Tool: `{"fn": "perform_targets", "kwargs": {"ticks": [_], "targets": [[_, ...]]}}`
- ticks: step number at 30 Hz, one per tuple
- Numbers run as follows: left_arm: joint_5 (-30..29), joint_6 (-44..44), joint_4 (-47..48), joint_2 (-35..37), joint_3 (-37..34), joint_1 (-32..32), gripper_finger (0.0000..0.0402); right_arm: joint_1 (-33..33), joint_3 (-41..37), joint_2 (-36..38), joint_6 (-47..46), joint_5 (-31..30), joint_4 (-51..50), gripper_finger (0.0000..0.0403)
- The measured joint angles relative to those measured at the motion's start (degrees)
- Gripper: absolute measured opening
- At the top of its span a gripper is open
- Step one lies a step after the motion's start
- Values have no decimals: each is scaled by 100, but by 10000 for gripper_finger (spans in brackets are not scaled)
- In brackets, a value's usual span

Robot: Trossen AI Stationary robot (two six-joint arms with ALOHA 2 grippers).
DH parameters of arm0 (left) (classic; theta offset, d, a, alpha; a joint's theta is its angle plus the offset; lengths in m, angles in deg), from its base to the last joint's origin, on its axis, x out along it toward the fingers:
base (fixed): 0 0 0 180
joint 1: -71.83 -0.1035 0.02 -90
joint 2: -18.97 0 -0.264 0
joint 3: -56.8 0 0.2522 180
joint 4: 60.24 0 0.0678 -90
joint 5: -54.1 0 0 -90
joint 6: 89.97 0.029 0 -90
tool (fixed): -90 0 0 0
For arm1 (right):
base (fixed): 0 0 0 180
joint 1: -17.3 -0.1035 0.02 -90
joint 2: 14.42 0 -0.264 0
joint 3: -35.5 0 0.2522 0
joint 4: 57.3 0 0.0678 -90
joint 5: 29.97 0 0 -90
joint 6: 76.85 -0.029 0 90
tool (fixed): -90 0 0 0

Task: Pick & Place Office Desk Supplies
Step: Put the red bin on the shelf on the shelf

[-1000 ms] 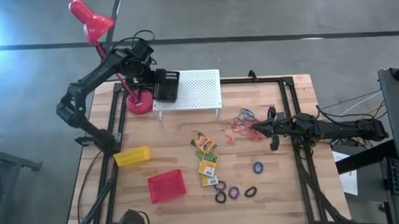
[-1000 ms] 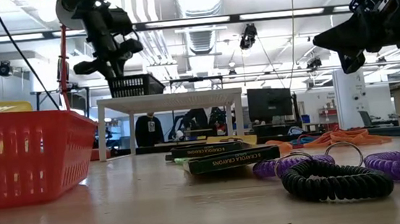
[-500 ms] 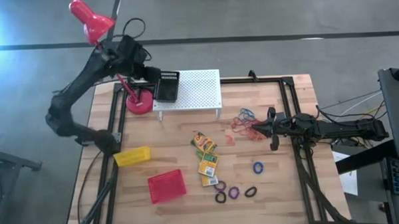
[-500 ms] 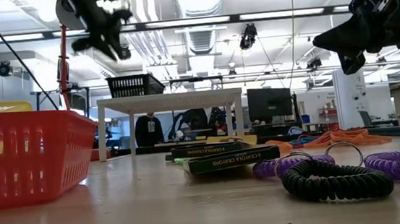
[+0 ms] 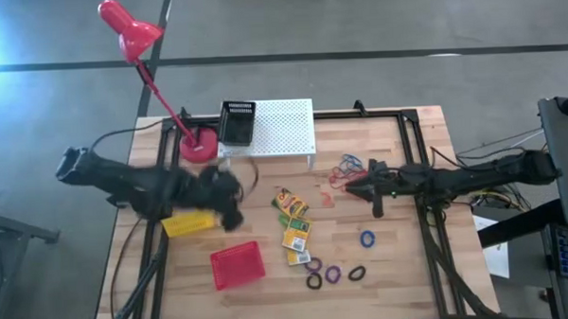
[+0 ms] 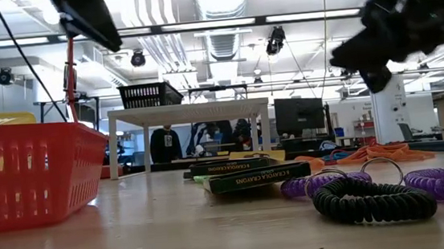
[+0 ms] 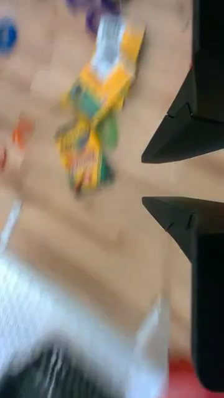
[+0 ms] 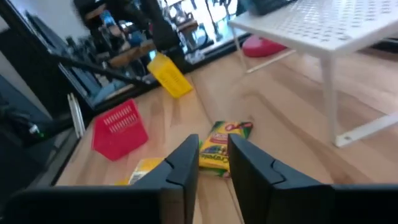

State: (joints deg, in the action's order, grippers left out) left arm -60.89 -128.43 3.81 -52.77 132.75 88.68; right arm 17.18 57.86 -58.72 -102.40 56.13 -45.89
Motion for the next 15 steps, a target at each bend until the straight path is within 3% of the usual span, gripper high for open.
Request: {"fn": "perform_targets", "kwargs": {"ticks": [4,8,15], "targets": [[-112,-1211,-846,-1,-622,935,102,-101,983,-1318,303,124,-137,113],[85,-2287,-856,0,-916,1701,102,-230,2025,-2659,469,247,-227,127],[253,-2805,-921,0,-1527,2658,101,-525,3619,-4522,772,263,-230,137]]}}
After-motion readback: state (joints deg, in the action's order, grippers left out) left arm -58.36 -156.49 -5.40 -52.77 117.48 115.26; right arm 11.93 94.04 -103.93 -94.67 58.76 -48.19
